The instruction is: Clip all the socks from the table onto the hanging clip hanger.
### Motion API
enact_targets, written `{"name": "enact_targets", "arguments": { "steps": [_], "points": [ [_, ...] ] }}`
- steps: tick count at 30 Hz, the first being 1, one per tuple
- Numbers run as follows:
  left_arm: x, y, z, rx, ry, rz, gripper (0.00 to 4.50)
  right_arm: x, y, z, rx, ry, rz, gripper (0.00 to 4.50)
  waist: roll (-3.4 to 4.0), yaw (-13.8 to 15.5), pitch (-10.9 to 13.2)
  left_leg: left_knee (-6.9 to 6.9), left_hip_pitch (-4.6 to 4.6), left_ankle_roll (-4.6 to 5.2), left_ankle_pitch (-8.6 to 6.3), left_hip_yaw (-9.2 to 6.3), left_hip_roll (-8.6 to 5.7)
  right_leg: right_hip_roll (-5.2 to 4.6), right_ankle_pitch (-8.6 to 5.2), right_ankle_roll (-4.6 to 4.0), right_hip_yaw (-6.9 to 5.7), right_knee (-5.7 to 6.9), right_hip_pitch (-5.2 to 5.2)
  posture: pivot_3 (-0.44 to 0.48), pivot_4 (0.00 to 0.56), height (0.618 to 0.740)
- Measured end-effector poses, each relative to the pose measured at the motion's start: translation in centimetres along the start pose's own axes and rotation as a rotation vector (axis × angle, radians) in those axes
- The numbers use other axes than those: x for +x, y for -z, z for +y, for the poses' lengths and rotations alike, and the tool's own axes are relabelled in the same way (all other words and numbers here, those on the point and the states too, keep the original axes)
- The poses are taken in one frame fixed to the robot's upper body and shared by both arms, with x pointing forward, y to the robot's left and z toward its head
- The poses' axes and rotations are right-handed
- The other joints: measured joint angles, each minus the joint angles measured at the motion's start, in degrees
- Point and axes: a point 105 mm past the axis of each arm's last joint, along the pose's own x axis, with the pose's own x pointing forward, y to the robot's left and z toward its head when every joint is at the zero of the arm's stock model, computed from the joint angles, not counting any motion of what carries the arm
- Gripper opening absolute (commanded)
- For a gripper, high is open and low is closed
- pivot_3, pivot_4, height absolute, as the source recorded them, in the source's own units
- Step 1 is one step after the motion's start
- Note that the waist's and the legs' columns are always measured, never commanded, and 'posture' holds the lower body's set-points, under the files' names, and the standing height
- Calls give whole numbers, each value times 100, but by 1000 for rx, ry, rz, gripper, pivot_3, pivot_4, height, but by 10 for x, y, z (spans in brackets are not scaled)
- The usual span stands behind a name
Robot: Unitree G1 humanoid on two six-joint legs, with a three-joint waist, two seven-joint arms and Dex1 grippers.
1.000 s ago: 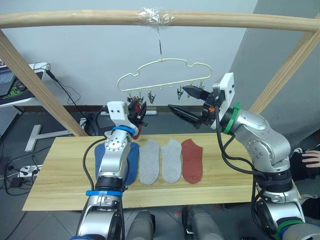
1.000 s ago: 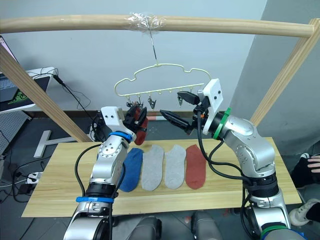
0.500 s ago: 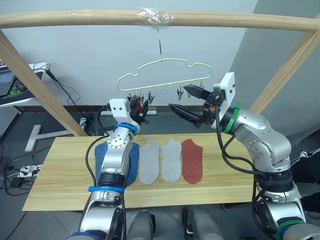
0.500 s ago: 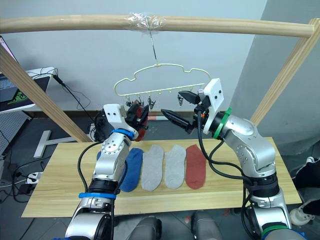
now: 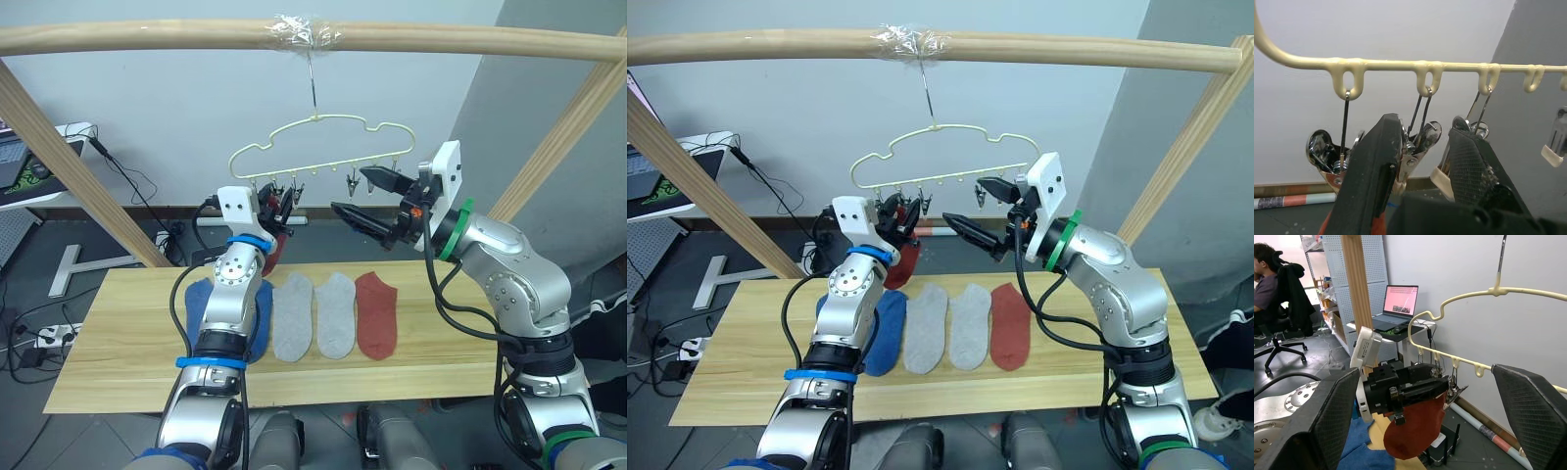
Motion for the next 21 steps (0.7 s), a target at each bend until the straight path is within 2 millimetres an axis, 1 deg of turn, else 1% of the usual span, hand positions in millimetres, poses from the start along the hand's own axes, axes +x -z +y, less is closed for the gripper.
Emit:
{"name": "enact_targets", "arguments": {
  "steps": [16, 18, 21],
  "points": [
    [0, 1, 2, 23, -18, 2, 1894, 0, 0, 0, 0, -1, -1, 4500, 0, 1, 0, 0, 0, 0, 0, 0, 0, 0, 0, 0, 0, 0, 0, -37, 167, 740],
    [0, 1, 2, 23, -18, 2, 1540, 0, 0, 0, 0, -1, -1, 4500, 0, 1, 0, 0, 0, 0, 0, 0, 0, 0, 0, 0, 0, 0, 0, -36, 166, 740],
    [0, 1, 2, 24, -18, 1, 762, 0, 0, 0, 0, -1, -1, 4500, 0, 1, 0, 0, 0, 0, 0, 0, 0, 0, 0, 0, 0, 0, 0, -35, 167, 740]
  ]
}}
